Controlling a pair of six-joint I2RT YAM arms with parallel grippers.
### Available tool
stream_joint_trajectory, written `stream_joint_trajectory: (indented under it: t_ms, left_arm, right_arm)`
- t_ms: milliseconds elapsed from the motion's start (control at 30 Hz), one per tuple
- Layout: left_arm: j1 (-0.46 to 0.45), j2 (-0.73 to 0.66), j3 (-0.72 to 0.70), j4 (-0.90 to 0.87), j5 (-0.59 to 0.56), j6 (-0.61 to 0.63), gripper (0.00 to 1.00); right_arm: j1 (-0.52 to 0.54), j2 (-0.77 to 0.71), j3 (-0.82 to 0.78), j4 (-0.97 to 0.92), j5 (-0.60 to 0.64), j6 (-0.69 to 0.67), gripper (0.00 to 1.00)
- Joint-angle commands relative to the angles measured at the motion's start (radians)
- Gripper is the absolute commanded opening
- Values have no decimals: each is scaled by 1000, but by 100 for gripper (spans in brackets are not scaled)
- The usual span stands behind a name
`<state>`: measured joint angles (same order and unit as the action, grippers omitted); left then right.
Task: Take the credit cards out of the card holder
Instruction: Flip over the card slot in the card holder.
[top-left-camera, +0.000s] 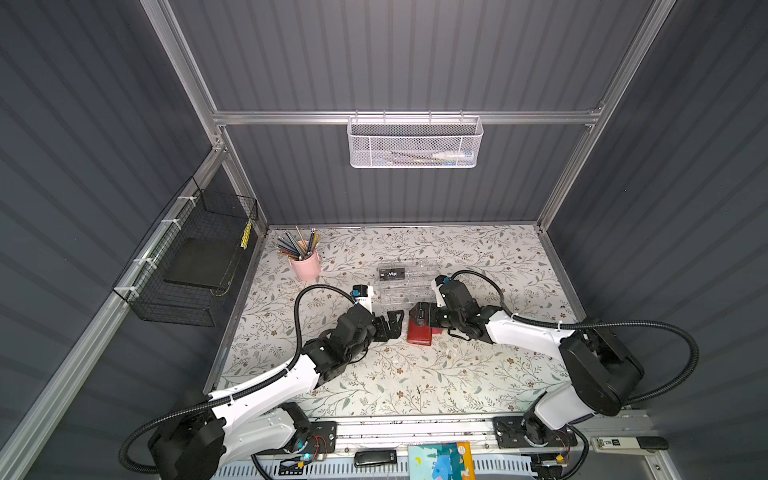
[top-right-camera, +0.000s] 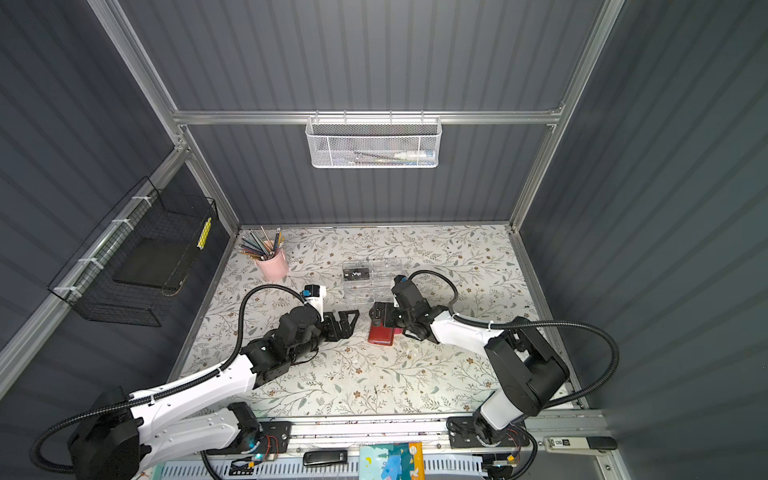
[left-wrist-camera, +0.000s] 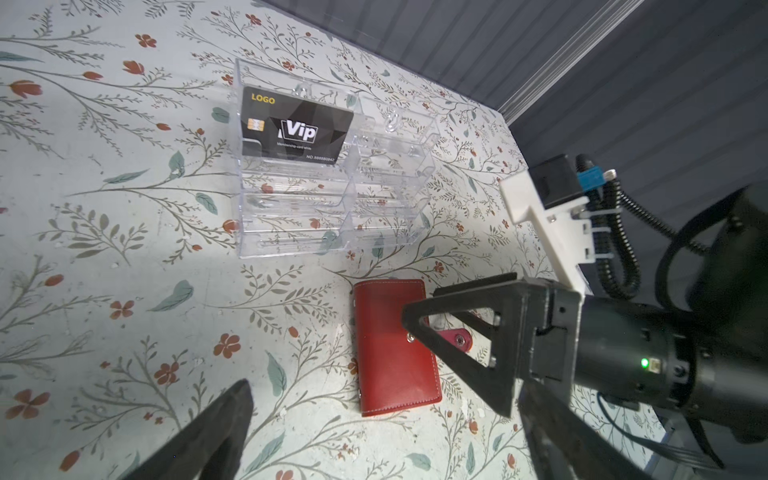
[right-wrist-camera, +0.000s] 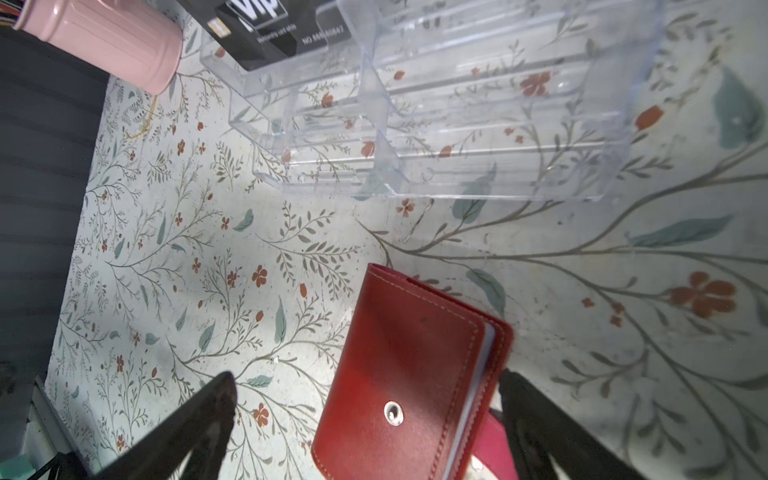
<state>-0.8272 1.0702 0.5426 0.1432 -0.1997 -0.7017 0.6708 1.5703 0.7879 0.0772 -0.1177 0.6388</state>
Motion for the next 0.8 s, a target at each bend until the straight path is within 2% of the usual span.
stream_joint_trajectory:
  t_ms: [0,167,467,767]
  left_arm:
    - [34,-39,-41,-34,33,-12,100]
    - [77,-58,-67,-25,81,-26,100]
    - [95,-48,-88,4,110,-40,100]
    - [106,-129,-99,-48,111,-46,100]
  right_arm:
    - [6,22,16,17,-11,24,99]
    - [15,39,15,32,-19,36,99]
    - [47,42,29,38,-26,52,99]
    - [80,55,72,63,-55,86,99]
